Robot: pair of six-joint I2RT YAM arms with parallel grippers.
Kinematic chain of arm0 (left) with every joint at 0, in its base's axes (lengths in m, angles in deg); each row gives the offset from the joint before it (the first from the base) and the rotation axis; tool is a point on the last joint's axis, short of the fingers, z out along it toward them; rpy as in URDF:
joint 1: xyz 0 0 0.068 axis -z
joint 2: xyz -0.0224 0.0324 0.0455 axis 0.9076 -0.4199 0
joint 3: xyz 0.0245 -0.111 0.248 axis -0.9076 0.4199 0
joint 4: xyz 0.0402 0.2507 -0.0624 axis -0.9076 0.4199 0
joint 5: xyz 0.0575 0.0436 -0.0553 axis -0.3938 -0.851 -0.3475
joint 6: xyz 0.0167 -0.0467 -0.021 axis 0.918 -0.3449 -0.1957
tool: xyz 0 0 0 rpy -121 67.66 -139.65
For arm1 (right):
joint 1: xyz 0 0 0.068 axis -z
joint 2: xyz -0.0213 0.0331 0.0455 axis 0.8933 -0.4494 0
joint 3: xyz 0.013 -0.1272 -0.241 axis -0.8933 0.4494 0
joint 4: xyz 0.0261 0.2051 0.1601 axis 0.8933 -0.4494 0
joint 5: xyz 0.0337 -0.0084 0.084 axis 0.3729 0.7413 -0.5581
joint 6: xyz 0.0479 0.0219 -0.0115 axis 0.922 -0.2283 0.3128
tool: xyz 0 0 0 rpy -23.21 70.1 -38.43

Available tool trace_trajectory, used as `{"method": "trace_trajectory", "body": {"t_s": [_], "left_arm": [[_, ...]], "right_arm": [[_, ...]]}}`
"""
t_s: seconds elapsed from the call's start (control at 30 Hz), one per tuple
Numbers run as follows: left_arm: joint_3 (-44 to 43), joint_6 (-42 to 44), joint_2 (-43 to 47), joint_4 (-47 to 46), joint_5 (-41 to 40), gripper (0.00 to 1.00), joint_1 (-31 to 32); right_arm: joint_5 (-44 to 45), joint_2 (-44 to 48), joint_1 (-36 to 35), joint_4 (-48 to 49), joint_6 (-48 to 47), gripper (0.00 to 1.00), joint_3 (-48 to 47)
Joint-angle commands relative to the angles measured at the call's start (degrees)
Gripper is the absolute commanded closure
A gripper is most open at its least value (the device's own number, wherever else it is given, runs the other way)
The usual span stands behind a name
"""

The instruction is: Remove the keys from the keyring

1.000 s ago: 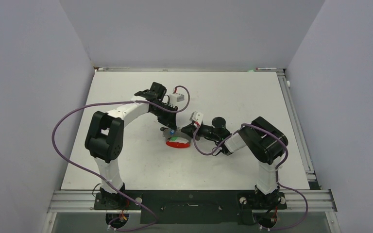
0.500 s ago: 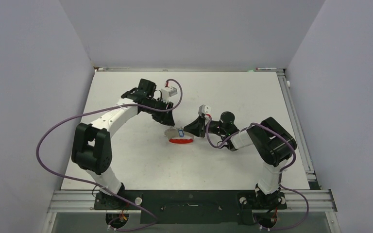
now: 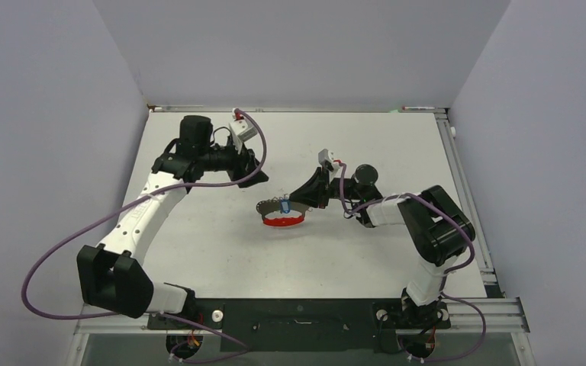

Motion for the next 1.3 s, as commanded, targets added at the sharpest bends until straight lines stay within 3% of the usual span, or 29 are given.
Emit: {"method": "trace_trajectory", "body": {"t_s": [0.0,0.17,0.33,0.67,0.83,1.27], "left_arm": [[-1.1,-0.1,-1.3,-5.4,4.2,0.49,2.7],[-1.3,4.4,-2.6,-3.8,3.0,0.6,5.9],[1.4,3.1,-4.4,-10.7,6.2,0.71,6.2],[7.6,5.1,-5.9,-19.3,12.3,0.75,7.0],[10.9,4.7,-6.6,-25.1,14.1,0.76,7.3],[18.6,11.1,-5.6,-27.1,12.9,0.81,7.3]], "right_arm": [[-3.2,4.4,0.0,-1.6,1.9,0.95,-3.6],[-3.3,6.8,0.0,-13.7,-2.3,0.95,-5.5],[-3.3,8.2,-0.7,-31.3,-12.0,0.95,-10.6],[-2.2,9.8,-2.1,-52.6,-26.1,0.95,-16.7],[-1.9,10.2,-3.0,-54.8,-26.8,0.95,-18.1],[-3.5,11.1,-3.5,-52.1,-23.4,0.95,-18.1]]}}
